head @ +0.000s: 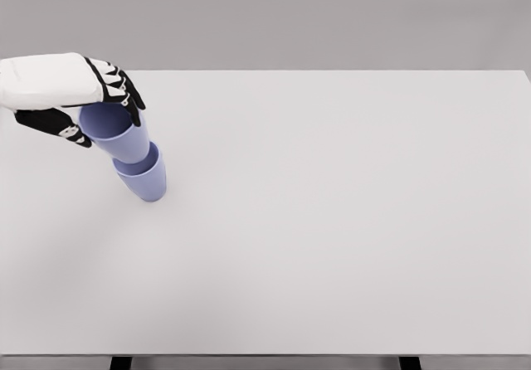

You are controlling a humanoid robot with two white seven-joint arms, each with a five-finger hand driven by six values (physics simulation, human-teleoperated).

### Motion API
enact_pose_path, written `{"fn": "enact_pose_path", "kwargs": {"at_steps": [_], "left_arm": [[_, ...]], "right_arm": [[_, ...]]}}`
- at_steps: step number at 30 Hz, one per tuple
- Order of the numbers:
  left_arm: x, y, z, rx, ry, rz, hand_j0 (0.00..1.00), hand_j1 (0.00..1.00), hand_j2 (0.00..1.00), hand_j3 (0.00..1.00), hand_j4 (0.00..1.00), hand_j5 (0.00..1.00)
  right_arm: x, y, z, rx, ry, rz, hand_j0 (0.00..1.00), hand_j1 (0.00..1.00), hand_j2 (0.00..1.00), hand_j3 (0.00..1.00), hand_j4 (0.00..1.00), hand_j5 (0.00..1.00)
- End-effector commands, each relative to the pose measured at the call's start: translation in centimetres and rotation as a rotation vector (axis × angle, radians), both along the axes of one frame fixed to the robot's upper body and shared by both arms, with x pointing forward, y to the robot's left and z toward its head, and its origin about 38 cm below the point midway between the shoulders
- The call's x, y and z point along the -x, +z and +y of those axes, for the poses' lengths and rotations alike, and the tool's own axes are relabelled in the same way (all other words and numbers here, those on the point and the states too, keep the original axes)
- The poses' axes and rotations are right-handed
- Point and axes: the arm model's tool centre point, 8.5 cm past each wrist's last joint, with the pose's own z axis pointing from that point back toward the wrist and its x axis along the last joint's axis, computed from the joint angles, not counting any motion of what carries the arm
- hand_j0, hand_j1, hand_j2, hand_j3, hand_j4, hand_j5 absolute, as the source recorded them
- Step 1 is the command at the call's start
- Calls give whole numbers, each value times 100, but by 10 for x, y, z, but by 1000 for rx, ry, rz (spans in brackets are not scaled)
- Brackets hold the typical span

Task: Place the right cup on the left cup with left arm

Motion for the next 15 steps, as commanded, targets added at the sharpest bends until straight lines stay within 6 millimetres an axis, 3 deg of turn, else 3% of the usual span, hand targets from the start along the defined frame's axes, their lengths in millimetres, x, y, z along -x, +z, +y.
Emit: {"fn": "enact_pose_path", "kwargs": {"at_steps": [1,5,7,15], "left_arm": [[0,1,0,7,2,1,53,53,53,53,53,53],[0,2,-1,7,-1,-1,53,53,53,53,53,53],[0,1,0,7,3,-1,61,61,61,61,61,61],[0,3,-1,7,2,-6,68,68,68,68,68,68]], "right_arm": [[0,0,0,-1,2,0,100,100,100,100,100,100],[0,0,0,-1,2,0,100,100,100,100,100,100],[0,0,0,-1,2,0,100,100,100,100,100,100],[0,0,0,-1,2,0,100,100,100,100,100,100]]}}
